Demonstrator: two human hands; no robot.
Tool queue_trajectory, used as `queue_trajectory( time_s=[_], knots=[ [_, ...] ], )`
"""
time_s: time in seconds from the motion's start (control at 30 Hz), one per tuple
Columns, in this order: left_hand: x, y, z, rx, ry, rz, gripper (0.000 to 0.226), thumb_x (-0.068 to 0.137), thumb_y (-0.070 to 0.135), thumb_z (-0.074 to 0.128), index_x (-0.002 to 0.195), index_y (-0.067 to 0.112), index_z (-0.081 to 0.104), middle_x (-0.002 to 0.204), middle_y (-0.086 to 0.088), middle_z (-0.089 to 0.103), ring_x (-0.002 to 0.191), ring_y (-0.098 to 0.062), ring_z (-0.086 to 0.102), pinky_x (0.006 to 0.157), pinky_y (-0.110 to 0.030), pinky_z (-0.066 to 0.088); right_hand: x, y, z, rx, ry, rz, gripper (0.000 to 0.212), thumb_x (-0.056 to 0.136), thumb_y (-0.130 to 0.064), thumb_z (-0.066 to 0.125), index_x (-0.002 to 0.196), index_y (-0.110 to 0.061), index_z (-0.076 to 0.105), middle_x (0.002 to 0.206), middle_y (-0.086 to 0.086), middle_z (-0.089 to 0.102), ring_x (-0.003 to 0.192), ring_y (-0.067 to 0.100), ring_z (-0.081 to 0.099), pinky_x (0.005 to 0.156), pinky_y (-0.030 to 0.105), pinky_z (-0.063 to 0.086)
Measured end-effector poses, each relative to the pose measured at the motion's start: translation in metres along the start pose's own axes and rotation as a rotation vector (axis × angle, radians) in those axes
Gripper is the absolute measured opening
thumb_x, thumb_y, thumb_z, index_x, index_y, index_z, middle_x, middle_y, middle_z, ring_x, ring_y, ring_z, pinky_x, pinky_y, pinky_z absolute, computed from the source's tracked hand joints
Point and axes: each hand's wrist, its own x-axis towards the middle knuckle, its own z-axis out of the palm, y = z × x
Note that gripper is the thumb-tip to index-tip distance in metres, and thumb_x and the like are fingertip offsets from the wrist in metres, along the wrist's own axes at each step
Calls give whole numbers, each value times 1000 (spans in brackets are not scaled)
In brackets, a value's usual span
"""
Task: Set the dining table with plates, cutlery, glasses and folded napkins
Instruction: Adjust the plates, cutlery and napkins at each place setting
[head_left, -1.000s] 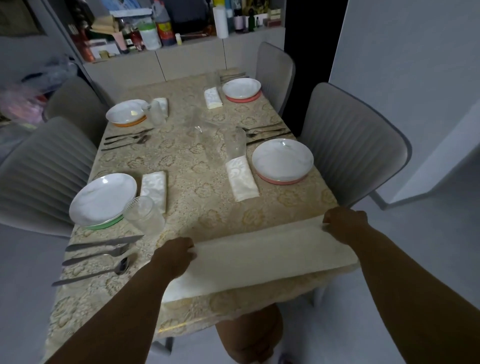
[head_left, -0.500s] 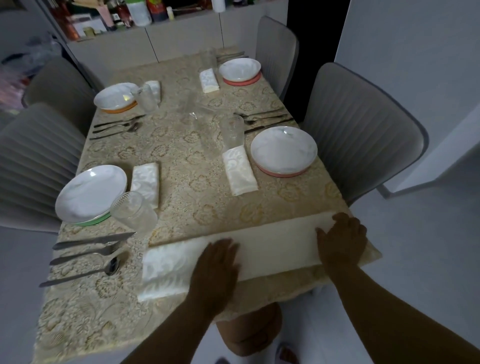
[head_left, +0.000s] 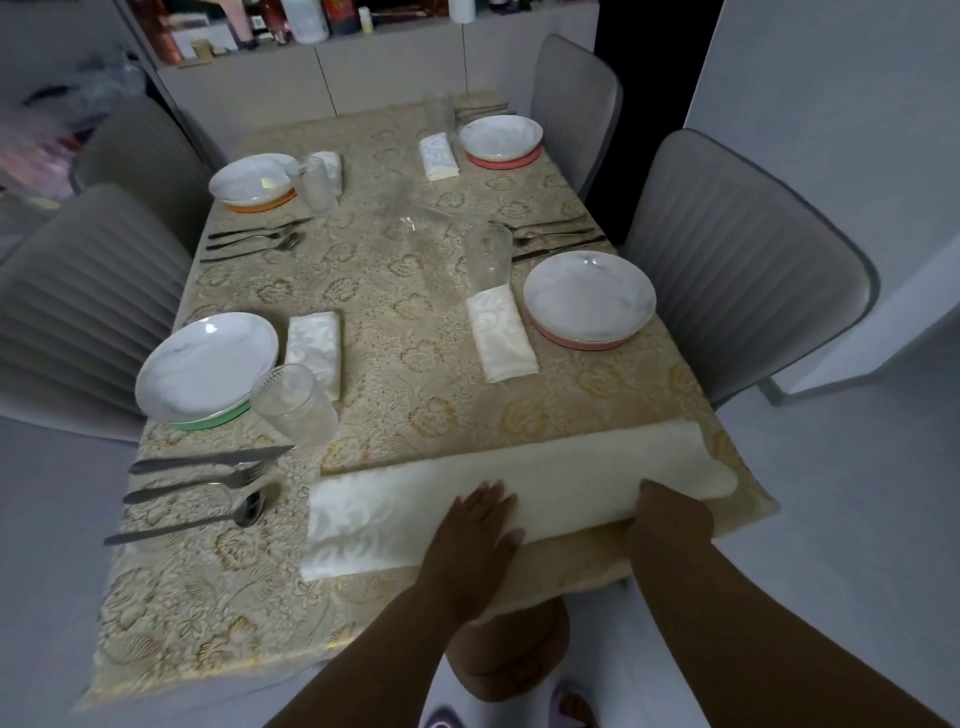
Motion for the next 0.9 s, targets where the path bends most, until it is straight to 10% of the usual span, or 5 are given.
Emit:
queue_trajectory(
  time_s=[0.13, 0.37, 0.5, 0.7, 0.9],
  knots=[
    [-19, -8, -16, -521, 150, -217, 44, 102, 40, 32, 143, 25, 42, 151, 9, 35, 138, -8, 29, 113, -19, 14, -43, -7, 28, -195, 50, -574, 32, 89, -17, 63, 112, 4, 57, 105, 21, 61, 99, 38, 59, 79, 39, 44],
    [-54, -60, -33, -1087, 782, -724, 40, 94, 52, 33, 91, 25, 64, 97, -3, 67, 95, -22, 61, 90, -48, 50, -112, 41, 90, -680, -407, -1622, 23, 80, -29, 50, 89, -17, 67, 80, 1, 64, 75, 20, 59, 67, 31, 49],
    [-75, -87, -39, -890, 911, -867, 38, 101, 36, 35, 92, 9, 60, 86, -7, 59, 83, -27, 54, 71, -34, 42, -129, 56, 96, -1235, -797, -1474, 45, 83, -52, 42, 100, -19, 67, 99, 1, 61, 96, 22, 57, 85, 39, 45],
    [-77, -110, -44, -506, 482, -1085, 80, 74, 57, 71, 123, -2, 48, 116, -20, 58, 109, -38, 56, 93, -43, 45, -103, 43, 84, -842, -56, -978, 51, 81, -50, 58, 112, -9, 52, 107, 14, 59, 100, 33, 57, 85, 39, 47],
    [-68, -108, -52, -753, 282, -946, 52, 72, 30, 80, 109, 0, 60, 79, -2, 59, 76, -19, 59, 72, -30, 50, -94, 36, 81, -716, -395, -324, 76, 74, -49, 75, 128, -2, 49, 123, 14, 57, 109, 32, 58, 88, 39, 49]
  ],
)
